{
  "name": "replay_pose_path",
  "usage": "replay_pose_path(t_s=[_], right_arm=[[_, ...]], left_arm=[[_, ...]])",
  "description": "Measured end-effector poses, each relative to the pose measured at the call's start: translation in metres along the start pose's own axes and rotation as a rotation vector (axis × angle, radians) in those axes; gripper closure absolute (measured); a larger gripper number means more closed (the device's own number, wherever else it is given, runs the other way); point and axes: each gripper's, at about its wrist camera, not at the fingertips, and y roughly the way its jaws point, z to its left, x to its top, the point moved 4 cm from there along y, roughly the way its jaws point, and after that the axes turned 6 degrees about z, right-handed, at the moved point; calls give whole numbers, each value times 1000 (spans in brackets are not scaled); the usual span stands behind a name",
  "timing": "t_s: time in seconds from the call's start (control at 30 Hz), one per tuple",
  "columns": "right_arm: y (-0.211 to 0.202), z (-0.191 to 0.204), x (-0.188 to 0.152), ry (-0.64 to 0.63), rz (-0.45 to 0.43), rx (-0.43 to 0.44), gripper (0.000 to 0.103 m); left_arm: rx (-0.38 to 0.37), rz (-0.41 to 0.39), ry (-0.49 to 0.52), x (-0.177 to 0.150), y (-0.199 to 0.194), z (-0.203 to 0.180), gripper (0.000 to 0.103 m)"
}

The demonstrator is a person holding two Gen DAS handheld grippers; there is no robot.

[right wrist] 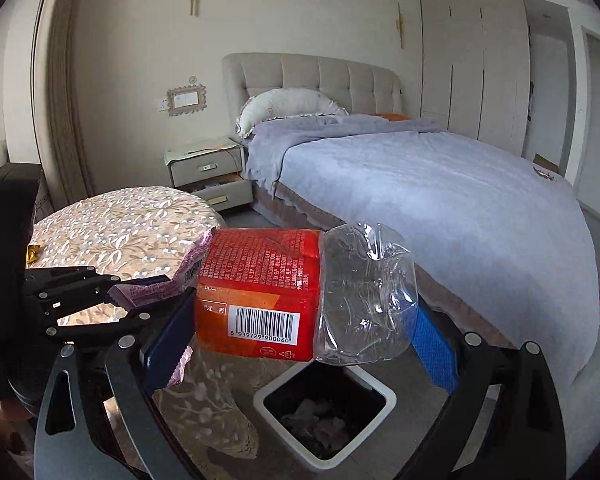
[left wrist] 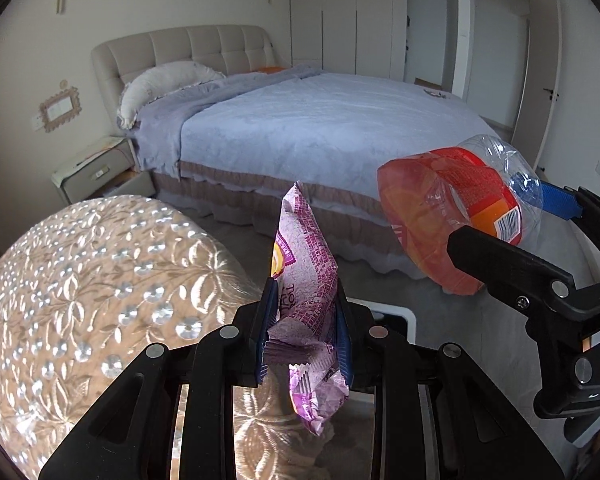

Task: Collect trash
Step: 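Carry the box, bottle and purple wrapper over the white bin, then open both tools over the white bin to drop the items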

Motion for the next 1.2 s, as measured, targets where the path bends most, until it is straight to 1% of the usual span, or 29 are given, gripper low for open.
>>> replay_pose_path(t_s=[0.13, 0.27, 0.4, 0.47, 0.53, 0.63, 0.73, 0.83, 0.9, 1.07, 1.1, 1.17, 1.2], right_arm=[[12, -18, -6, 15, 24, -8, 7], [31, -40, -16, 27, 63, -26, 7], [58, -55, -33, 42, 117, -21, 7], [69, -63, -42, 39, 133, -39, 7], [82, -73, -51, 54, 154, -38, 7], [102, -84, -64, 82, 174, -14, 7], [127, -88, -80, 92, 206, 39, 7], [154, -88, -98, 93, 261, 43, 7], [168, -89, -106, 99, 294, 43, 7], [199, -92, -125, 131, 354, 89, 7], [204, -93, -127, 135, 364, 90, 7], [214, -94, -132, 138, 387, 89, 7], [218, -93, -135, 140, 399, 90, 7]], left_arm=[[-13, 45, 40, 0, 26, -19, 77], [-38, 110, 45, -6, 60, -38, 77], [-51, 154, 59, -16, 98, -58, 77], [-69, 177, 55, -20, 114, -65, 77], [-69, 192, 64, -24, 129, -71, 77], [-93, 217, 64, -31, 152, -77, 76], [-153, 242, 42, -36, 174, -84, 76], [-196, 276, 52, -47, 198, -92, 76], [-196, 299, 61, -53, 212, -95, 76], [-204, 340, 58, -68, 242, -100, 75], [-208, 352, 55, -70, 248, -99, 74], [-222, 378, 47, -75, 260, -100, 66], [-226, 389, 42, -78, 263, -99, 51]])
